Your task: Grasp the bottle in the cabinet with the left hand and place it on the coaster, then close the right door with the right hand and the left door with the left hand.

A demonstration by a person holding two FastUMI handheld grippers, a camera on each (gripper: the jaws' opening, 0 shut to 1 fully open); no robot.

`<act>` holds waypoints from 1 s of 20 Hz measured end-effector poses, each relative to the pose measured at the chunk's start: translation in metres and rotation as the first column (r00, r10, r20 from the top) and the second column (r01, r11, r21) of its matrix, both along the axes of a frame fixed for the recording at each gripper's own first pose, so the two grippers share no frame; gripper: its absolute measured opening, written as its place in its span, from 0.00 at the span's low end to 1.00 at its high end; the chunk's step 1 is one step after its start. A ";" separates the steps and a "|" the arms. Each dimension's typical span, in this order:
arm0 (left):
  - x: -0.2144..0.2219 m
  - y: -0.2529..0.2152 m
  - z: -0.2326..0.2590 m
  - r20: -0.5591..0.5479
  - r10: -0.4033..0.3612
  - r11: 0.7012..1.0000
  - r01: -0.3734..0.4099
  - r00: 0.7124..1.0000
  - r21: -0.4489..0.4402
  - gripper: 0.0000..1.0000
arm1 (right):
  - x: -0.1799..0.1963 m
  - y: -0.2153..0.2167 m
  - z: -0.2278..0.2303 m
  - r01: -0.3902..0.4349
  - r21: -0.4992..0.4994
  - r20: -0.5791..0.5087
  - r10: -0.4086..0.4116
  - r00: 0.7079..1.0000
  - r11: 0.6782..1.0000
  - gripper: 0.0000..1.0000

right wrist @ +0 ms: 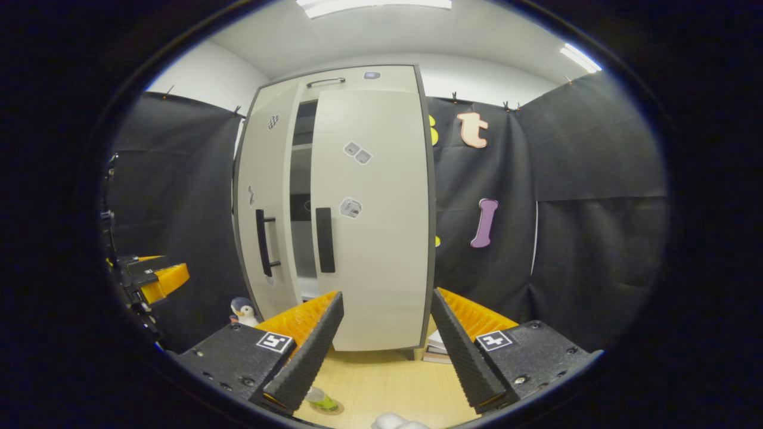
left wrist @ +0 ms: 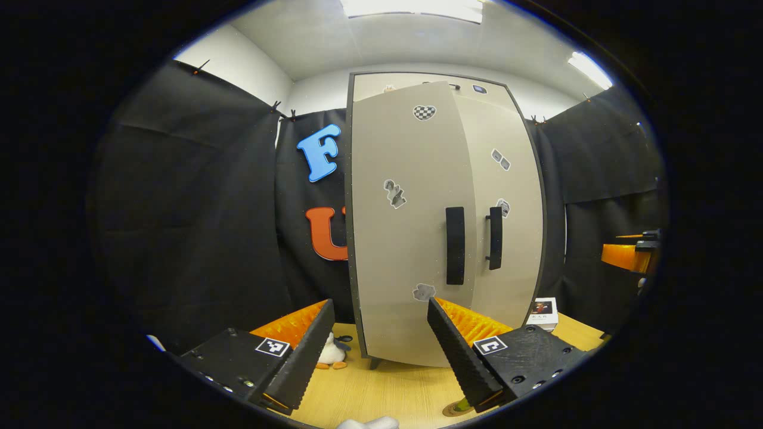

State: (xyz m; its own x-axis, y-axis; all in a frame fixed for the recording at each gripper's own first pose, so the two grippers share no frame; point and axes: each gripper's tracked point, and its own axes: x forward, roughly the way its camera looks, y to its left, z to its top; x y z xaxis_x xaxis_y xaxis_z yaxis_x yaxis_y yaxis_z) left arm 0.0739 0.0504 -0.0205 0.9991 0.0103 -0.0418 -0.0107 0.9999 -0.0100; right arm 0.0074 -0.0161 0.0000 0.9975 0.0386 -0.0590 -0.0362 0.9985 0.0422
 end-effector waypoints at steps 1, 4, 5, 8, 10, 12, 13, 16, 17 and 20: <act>-0.003 0.001 -0.003 -0.006 0.012 1.000 -0.012 1.000 -0.007 0.96 | -0.001 0.000 -0.001 -0.001 -0.006 -0.003 0.001 1.000 1.000 0.97; -0.010 0.008 -0.007 -0.013 0.048 0.999 -0.048 0.999 0.012 0.96 | -0.003 0.001 -0.007 0.004 -0.023 -0.012 -0.004 1.000 1.000 0.97; -0.011 0.011 -0.009 -0.015 0.061 0.998 -0.060 0.998 0.020 0.96 | -0.005 0.002 -0.012 0.004 -0.024 -0.015 -0.004 1.000 1.000 0.97; -0.014 0.007 -0.013 -0.020 0.062 0.998 -0.062 0.998 0.011 0.96 | -0.007 0.007 -0.022 -0.001 -0.016 -0.027 0.000 1.000 1.000 0.97; -0.014 0.000 -0.017 -0.032 0.039 0.999 -0.039 0.999 0.004 0.96 | -0.007 0.012 -0.030 -0.007 -0.013 -0.045 0.007 0.999 1.000 0.97; -0.015 0.002 -0.018 -0.034 0.036 0.999 -0.036 0.999 0.023 0.96 | -0.008 0.014 -0.031 -0.008 -0.018 -0.052 0.007 0.999 1.000 0.97; -0.014 0.002 -0.018 -0.035 0.032 0.999 -0.031 0.999 0.025 0.96 | -0.008 0.015 -0.032 -0.007 -0.025 -0.051 0.006 0.999 1.000 0.97; -0.013 -0.005 -0.022 -0.045 0.014 1.000 -0.014 0.999 0.002 0.96 | -0.009 0.015 -0.028 0.007 -0.035 -0.034 -0.009 0.999 0.999 0.97; -0.013 -0.004 -0.022 -0.050 0.015 1.000 -0.015 0.999 0.004 0.96 | -0.009 0.017 -0.027 0.008 -0.034 -0.028 -0.009 1.000 0.999 0.97; -0.012 -0.007 -0.022 -0.052 0.005 1.000 -0.006 0.999 -0.010 0.96 | -0.009 0.020 -0.026 0.011 -0.039 -0.020 -0.012 1.000 0.999 0.97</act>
